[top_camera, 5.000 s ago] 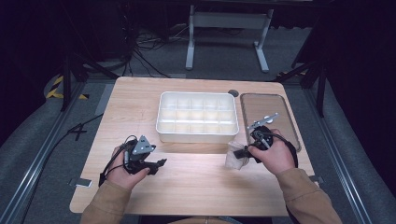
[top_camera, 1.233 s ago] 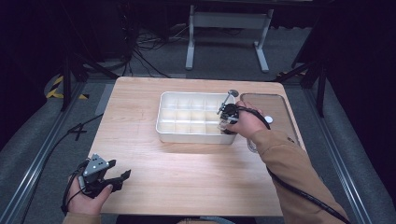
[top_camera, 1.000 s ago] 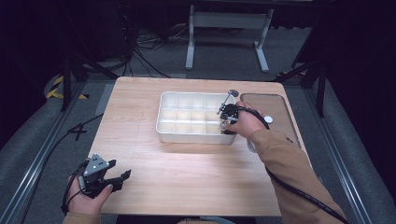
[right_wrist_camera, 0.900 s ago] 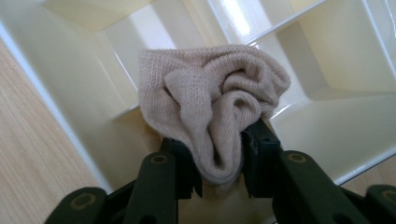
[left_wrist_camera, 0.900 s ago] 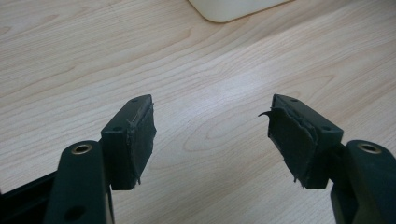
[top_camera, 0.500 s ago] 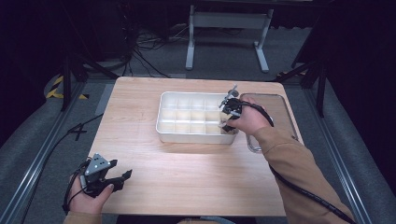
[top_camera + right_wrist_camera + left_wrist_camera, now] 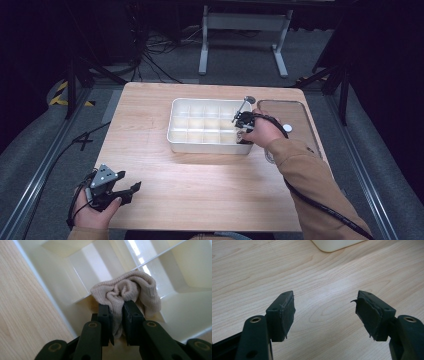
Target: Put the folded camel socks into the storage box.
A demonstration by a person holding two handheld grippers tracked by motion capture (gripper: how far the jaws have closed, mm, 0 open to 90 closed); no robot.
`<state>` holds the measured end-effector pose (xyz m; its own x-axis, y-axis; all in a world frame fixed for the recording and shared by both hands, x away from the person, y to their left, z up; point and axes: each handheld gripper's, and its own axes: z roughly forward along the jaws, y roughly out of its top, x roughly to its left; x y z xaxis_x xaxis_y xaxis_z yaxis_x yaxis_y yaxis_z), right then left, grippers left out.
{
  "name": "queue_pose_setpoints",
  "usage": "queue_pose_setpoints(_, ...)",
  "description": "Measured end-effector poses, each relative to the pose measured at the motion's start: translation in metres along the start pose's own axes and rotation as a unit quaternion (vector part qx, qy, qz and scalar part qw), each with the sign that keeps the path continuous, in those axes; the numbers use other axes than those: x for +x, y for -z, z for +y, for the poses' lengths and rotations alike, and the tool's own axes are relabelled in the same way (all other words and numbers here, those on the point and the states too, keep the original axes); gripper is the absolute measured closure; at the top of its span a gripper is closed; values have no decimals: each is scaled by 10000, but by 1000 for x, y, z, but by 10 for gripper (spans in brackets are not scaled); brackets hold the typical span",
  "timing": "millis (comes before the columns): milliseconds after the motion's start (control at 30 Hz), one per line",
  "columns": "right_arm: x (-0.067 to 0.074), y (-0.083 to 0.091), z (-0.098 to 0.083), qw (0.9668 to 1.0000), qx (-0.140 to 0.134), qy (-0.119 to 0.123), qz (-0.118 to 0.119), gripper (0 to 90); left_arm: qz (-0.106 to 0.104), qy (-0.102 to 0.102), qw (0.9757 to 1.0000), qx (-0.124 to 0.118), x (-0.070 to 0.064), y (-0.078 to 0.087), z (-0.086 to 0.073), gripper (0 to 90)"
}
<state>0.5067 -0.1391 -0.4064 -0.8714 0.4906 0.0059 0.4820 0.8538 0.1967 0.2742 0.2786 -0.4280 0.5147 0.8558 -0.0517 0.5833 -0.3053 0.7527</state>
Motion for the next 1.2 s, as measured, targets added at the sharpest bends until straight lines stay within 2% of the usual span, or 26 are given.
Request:
queue_pose_setpoints(133, -2, -4, 0, 10000, 38, -56, 8, 777, -1, -11, 10000, 47, -1, 0, 0, 321)
queue_pose_setpoints(233, -4, -7, 2, 9998, 59, -145, 103, 775, -6, -25, 10000, 49, -1, -1, 0, 320)
queue_pose_setpoints(367, -1, -6, 2, 9999, 48, -159, 9, 757, -11, -27, 10000, 38, -1, -1, 0, 320)
queue_pose_setpoints(500, -5, 3, -7, 9989, -276, -319, 191, 654, -26, -37, 10000, 17, 0, -3, 1, 320)
queue_pose_setpoints(567, -6, 8, -10, 9982, -421, -389, 190, 600, -33, -17, 10000, 9, -1, -4, 3, 320)
queue_pose_setpoints(633, -4, 15, -15, 9971, -611, -435, 161, 596, -46, -42, 10000, 10, -1, -5, 4, 320)
queue_pose_setpoints(733, -4, 27, -25, 9930, -1064, -484, 156, 585, -65, -93, 9999, 24, -2, -7, 7, 319)
queue_pose_setpoints(800, -3, 34, -30, 9906, -1250, -528, 152, 582, -87, -93, 9999, 26, -3, -9, 8, 319)
queue_pose_setpoints(900, 0, 47, -39, 9852, -1606, -590, 118, 576, -123, -105, 9999, -5, -4, -12, 11, 319)
queue_pose_setpoints(933, 1, 50, -41, 9839, -1681, -600, 114, 573, -141, -173, 9998, 9, -4, -13, 13, 320)
queue_pose_setpoints(967, 2, 55, -45, 9818, -1791, -620, 132, 564, -150, -177, 9997, 15, -4, -14, 14, 320)
queue_pose_setpoints(1067, 7, 65, -53, 9783, -1976, -623, 63, 548, -185, -175, 9997, 2, -4, -16, 16, 320)
queue_pose_setpoints(1200, 14, 78, -67, 9704, -2322, -663, 58, 526, -216, -181, 9996, -54, -4, -16, 18, 319)
